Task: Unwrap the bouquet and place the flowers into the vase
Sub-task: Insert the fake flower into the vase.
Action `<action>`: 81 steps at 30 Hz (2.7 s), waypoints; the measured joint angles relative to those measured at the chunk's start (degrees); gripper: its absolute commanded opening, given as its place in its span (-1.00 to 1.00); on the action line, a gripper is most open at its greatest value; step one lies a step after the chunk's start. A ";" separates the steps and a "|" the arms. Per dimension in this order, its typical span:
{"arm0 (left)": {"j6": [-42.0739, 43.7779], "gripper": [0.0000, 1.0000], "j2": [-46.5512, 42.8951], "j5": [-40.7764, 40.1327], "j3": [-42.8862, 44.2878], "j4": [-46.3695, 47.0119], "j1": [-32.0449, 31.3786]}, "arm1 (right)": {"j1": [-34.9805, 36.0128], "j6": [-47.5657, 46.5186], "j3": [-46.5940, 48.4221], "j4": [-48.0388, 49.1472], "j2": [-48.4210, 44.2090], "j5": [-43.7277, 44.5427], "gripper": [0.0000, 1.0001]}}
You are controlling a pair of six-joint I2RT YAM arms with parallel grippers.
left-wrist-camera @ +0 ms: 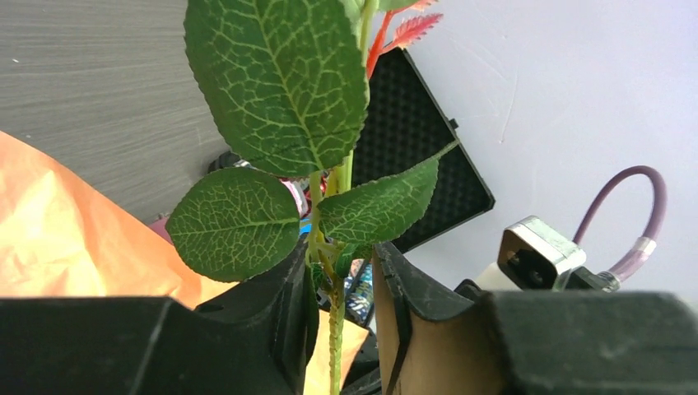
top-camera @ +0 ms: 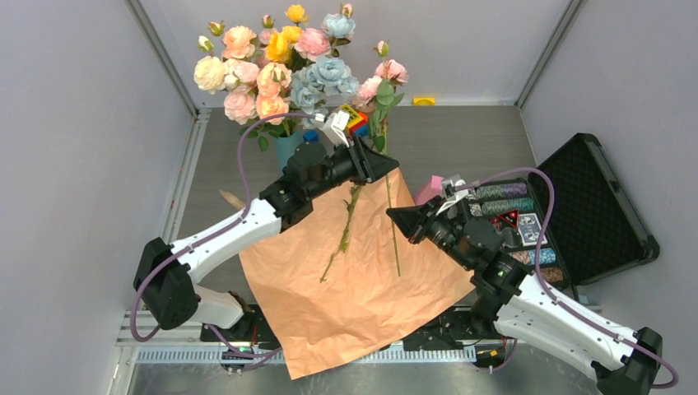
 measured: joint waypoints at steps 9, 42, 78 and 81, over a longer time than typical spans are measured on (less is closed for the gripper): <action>2.25 -1.00 0.00 0.31 0.76 -2.51 0.04 | 0.00 -0.17 0.02 -0.28 0.20 -0.59 -1.00; 49.59 -1.00 -6.29 18.10 14.25 -23.23 0.24 | 0.20 -3.37 5.07 -11.50 -0.02 8.44 0.62; 52.63 -1.00 -8.87 23.56 17.88 -2.67 28.70 | -16.31 -1.97 2.64 -10.80 3.61 -0.92 0.63; 53.07 -1.00 -8.48 24.24 17.88 -1.70 29.18 | -16.57 -1.70 2.40 -10.73 3.32 -1.25 0.63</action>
